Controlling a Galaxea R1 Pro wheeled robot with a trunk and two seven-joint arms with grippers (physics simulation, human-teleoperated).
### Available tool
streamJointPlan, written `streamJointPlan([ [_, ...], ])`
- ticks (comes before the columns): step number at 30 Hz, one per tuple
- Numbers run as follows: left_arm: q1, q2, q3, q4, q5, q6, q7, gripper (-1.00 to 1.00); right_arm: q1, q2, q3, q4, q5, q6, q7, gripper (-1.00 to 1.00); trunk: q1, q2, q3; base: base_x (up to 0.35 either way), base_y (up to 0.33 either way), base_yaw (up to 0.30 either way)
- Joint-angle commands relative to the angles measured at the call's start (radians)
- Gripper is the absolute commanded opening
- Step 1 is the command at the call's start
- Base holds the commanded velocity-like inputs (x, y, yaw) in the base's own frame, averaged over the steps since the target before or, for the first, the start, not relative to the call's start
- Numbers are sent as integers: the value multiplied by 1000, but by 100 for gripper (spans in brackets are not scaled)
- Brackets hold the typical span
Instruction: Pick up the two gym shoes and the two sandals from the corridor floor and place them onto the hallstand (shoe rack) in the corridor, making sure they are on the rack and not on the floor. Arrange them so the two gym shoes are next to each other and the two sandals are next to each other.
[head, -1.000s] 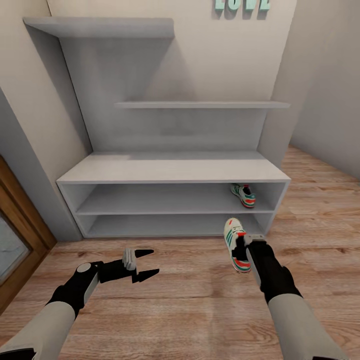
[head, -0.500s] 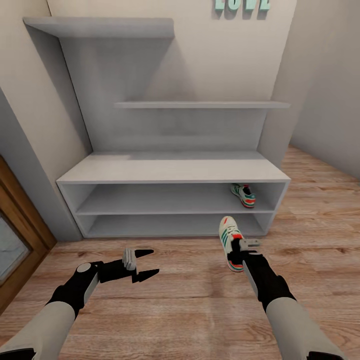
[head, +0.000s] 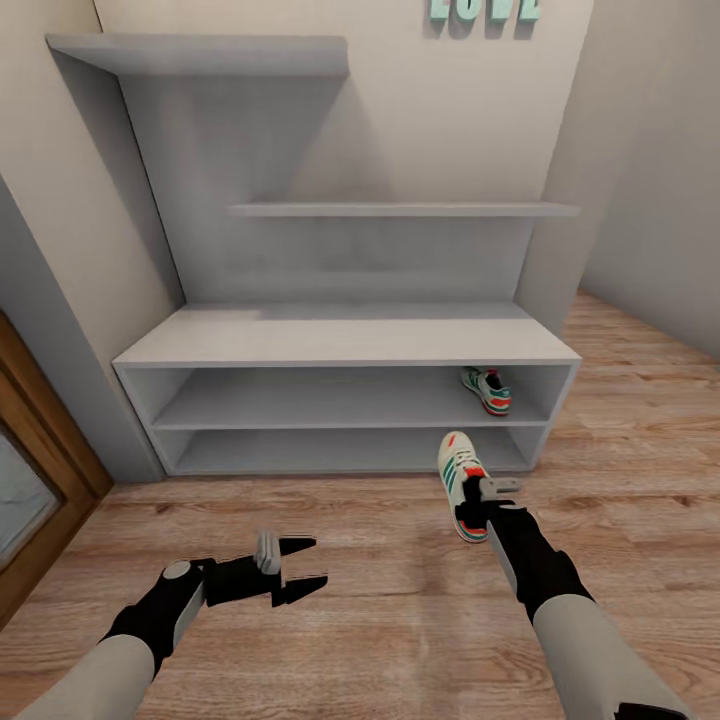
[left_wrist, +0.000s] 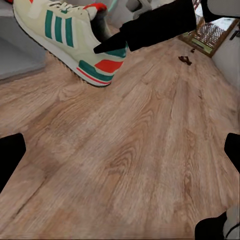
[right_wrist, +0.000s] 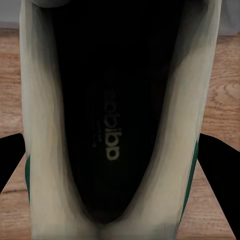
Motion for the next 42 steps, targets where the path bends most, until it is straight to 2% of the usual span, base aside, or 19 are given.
streamJointPlan([
  [1, 5, -1, 4, 6, -4, -10, -2, 100, -1, 1, -4, -1, 9, 5, 2, -100, 0, 0, -1, 0, 0, 0],
  [8, 14, -1, 4, 46, -4, -9, -2, 100, 0, 1, -4, -1, 9, 5, 2, -100, 0, 0, -1, 41, -3, 0],
  [14, 14, -1, 4, 79, -3, -9, -2, 100, 0, 1, -4, -1, 9, 5, 2, -100, 0, 0, -1, 237, -109, 0],
  [24, 14, -1, 5, 81, -2, -9, -1, 100, 0, 1, -4, -1, 9, 5, 2, -100, 0, 0, -1, 81, -40, 0],
  [42, 14, -1, 5, 83, 0, -9, 0, 100, -1, 1, -3, -1, 9, 5, 1, -100, 0, 0, -1, 277, -145, 0],
])
